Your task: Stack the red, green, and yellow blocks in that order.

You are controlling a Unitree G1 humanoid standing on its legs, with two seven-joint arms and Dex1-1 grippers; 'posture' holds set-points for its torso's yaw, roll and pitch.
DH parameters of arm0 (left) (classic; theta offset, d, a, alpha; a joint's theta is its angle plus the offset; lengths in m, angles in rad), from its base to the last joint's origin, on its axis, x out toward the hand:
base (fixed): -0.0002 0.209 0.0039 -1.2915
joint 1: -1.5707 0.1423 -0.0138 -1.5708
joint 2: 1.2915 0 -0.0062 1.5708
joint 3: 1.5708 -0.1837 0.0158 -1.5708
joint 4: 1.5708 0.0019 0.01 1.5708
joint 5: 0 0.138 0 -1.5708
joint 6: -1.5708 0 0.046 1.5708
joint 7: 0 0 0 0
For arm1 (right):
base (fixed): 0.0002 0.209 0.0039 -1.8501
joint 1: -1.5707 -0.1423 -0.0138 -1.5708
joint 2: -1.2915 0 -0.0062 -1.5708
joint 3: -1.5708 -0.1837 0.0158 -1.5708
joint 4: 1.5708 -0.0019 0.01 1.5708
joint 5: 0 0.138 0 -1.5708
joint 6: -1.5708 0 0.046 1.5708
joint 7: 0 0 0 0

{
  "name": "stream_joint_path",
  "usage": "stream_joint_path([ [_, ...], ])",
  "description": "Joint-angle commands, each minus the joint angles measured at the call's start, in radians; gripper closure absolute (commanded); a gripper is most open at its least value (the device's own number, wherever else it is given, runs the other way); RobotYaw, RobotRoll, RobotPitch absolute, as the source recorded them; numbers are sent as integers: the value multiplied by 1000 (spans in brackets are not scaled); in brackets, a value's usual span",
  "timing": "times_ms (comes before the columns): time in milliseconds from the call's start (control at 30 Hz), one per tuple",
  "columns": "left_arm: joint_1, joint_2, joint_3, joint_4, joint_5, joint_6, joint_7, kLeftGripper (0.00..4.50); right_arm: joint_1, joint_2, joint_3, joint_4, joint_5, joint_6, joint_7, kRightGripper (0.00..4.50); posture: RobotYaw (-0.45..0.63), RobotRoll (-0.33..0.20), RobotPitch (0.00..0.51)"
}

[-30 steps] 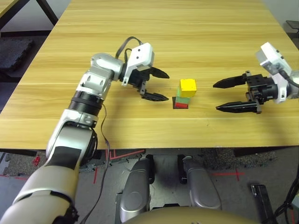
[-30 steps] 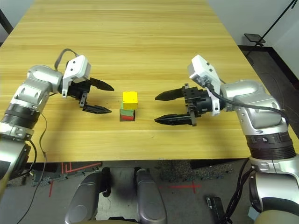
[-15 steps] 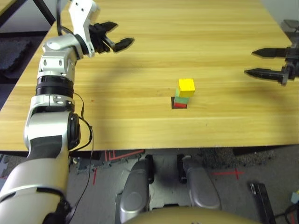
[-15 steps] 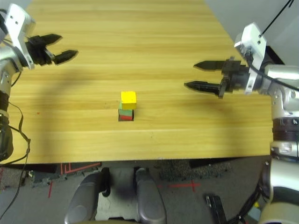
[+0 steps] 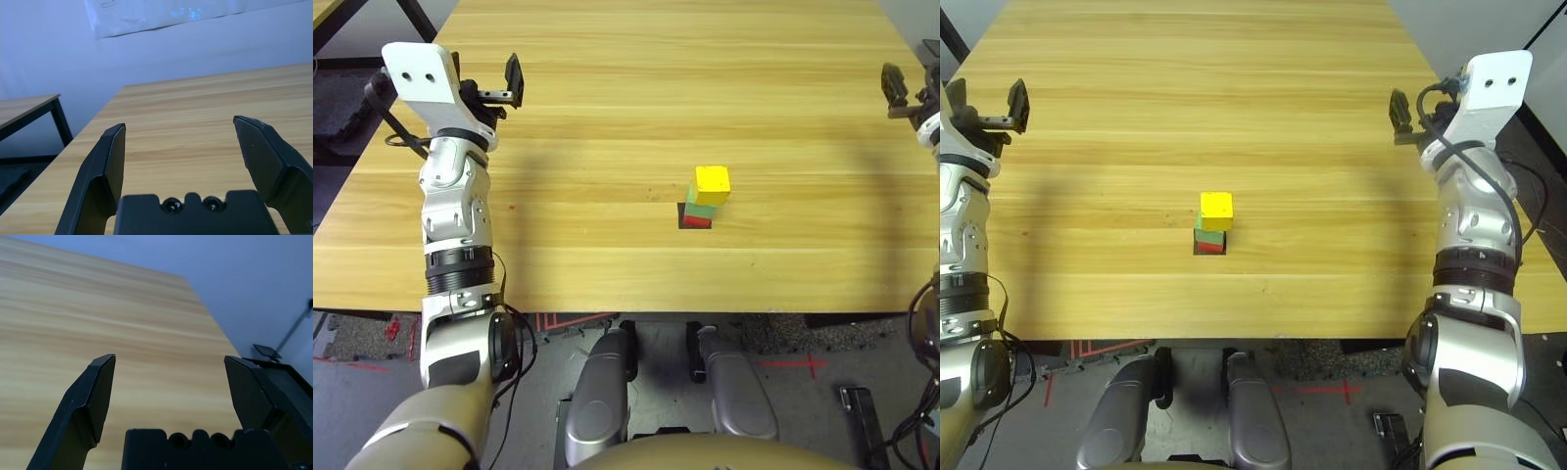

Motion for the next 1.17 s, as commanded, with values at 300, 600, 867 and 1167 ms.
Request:
stream_joint_path([
  [300, 214, -80, -31, -188, 11, 92, 77, 7, 213, 78, -80, -310, 48, 111, -82, 0, 96, 52, 271],
  [600, 256, -120, -42, -222, 9, 128, 103, 7, 277, 120, -108, -340, 42, 87, -104, 0, 101, 52, 300],
  [867, 192, -103, -41, -206, 16, 136, 117, 7, 250, 94, -125, -289, 42, 57, -91, 0, 78, 58, 320],
  [1167, 187, -70, -30, -175, 15, 109, 99, 7, 225, 102, -111, -296, 43, 51, -96, 0, 95, 62, 294],
])
